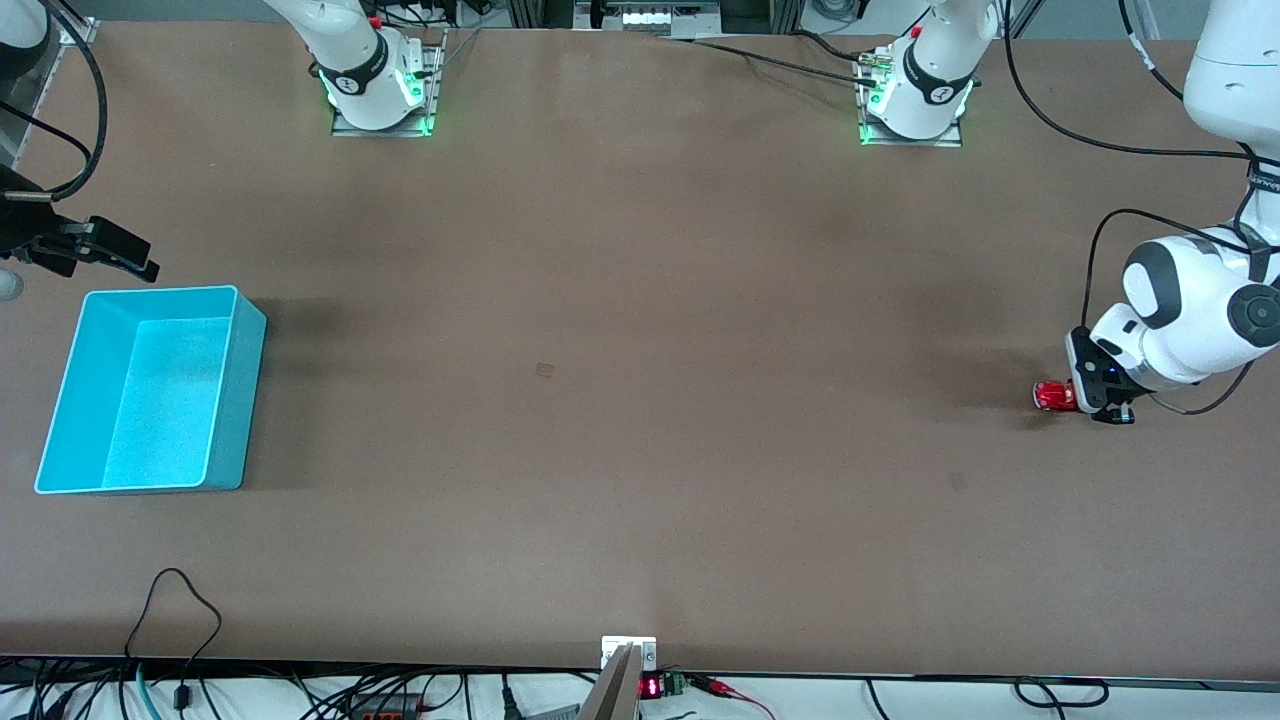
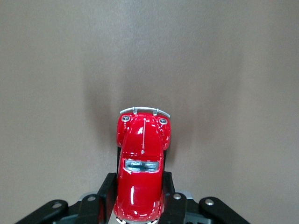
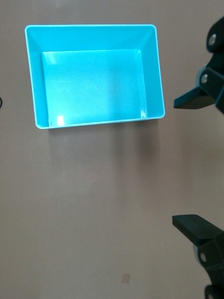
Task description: Wind red beetle toy and store in blue box
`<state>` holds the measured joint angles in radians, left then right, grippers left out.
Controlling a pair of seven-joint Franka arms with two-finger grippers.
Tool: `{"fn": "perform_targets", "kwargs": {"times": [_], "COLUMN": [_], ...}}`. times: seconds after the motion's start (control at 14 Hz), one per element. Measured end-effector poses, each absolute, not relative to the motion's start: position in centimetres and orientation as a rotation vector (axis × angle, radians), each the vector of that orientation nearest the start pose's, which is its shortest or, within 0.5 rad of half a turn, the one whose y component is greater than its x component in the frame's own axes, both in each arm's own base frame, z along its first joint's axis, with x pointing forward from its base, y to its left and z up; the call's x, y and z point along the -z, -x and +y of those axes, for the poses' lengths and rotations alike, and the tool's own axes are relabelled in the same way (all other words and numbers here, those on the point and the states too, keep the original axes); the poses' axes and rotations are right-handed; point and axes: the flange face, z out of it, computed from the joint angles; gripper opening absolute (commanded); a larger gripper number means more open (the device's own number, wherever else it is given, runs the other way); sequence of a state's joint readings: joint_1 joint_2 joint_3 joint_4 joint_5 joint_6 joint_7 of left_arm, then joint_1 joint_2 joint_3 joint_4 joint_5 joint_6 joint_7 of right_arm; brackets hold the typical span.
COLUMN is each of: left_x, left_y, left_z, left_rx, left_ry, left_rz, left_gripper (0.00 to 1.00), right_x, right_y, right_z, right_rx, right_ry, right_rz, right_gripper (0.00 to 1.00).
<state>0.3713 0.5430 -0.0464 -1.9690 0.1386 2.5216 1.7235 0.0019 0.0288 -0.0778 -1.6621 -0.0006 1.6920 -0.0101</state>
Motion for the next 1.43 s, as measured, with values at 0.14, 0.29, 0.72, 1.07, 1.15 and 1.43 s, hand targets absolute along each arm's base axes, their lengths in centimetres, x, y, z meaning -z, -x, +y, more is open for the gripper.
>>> {"fn": "perform_targets", "kwargs": {"times": [0.14,0.29,0.72,1.07,1.15,1.43], "left_x": [-19.4,-19.3,-19.3,-19.2,-18.9,-18.9], "left_y": [-58.4,-58.4,-58.3,-58.3,-58.2,-58.2], "left_z": [20.2,20.8,22.1,22.4,22.7,23.0], "left_rx": [-0.069,-0.069,-0.069,-0.073,-0.076,-0.076], "left_ry": [2.272,2.279,2.295,2.298,2.301,2.293], "left_rz": [2.106,2.095,2.069,2.065,2.066,2.072], "left_gripper": [0.32,0.32,0.36,1.00,1.00,1.00], "right_x": [-57.7,-57.8,-57.8,-57.8,-57.8,-57.8], "right_y": [-56.9,-56.9,-56.8,-56.8,-56.8,-56.8], "right_z": [-4.3,-4.3,-4.3,-4.3,-4.3,-4.2], "right_rx": [0.006,0.009,-0.003,-0.003,-0.003,-0.002], "right_ry": [3.143,3.143,3.142,3.142,3.142,3.142], "right_rz": [0.103,0.104,0.103,0.103,0.102,0.102], "right_gripper": [1.00,1.00,1.00,1.00,1.00,1.00]}}
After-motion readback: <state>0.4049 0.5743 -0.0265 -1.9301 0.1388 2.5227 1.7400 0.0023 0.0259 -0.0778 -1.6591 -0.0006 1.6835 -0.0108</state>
